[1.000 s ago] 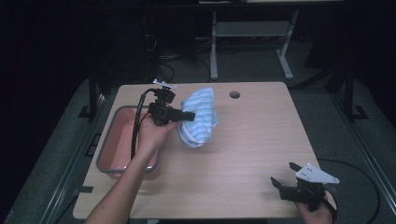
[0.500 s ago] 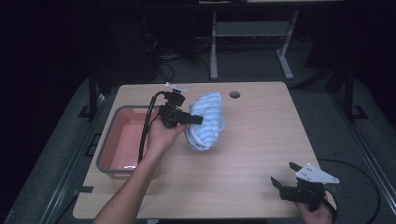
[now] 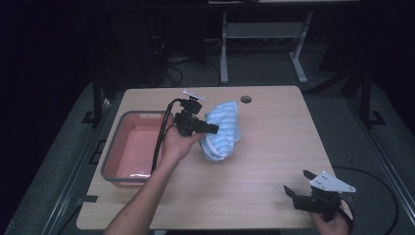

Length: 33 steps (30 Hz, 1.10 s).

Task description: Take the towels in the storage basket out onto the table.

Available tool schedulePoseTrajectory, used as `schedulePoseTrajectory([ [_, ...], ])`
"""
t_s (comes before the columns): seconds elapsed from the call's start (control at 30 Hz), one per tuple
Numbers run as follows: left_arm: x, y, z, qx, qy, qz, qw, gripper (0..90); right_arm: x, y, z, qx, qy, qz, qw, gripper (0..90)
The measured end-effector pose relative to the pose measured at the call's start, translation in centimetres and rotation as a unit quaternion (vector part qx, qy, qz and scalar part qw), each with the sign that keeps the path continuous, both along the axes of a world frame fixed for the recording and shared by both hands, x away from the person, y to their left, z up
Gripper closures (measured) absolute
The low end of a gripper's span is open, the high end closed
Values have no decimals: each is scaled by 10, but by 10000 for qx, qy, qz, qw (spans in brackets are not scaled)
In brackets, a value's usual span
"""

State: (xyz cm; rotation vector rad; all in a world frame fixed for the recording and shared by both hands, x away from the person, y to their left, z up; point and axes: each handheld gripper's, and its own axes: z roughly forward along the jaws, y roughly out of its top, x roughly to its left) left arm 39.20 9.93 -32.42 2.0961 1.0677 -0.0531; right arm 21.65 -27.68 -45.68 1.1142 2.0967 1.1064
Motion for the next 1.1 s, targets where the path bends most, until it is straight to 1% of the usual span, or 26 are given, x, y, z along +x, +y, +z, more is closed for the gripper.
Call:
schedulePoseTrajectory([
  [0.03,1,-2,-3,18,49,-49,10000,694,0,0,0,6,14,-6,10000,143],
  [0.1,1,-5,-5,51,81,-83,9999,693,0,1,0,5,23,-5,10000,143],
  [0.43,6,-17,-17,52,205,-107,9997,693,0,1,0,14,28,5,10000,143],
  [0.53,6,-21,-20,73,228,-127,9996,692,0,0,0,0,23,-1,10000,143],
  [0.57,7,-24,-23,97,259,-141,9995,691,0,0,0,3,21,-6,10000,143],
  [0.6,7,-24,-23,97,259,-141,9995,691,0,0,0,3,21,-6,10000,143],
  [0.67,7,-28,-26,112,280,-161,9994,691,0,0,0,4,25,-7,10000,143],
  [0.7,7,-33,-29,113,302,-144,9994,691,0,1,0,3,26,-5,10000,143],
  [0.73,7,-33,-29,113,302,-144,9994,690,0,1,0,3,26,-5,10000,143],
  [0.77,7,-36,-32,129,317,-196,9992,690,0,1,0,-1,21,-2,10000,143],
  [0.9,7,-41,-35,156,330,-242,9990,690,-1,1,0,27,30,-9,10000,143],
  [0.93,7,-43,-36,136,336,-225,9991,690,-1,0,0,31,30,-7,10000,143],
  [1.03,7,-48,-41,196,357,-269,9988,689,-1,0,-1,20,41,-4,10000,143],
  [1.1,7,-49,-43,170,372,-241,9989,687,-1,0,-1,21,44,-6,10000,143],
])
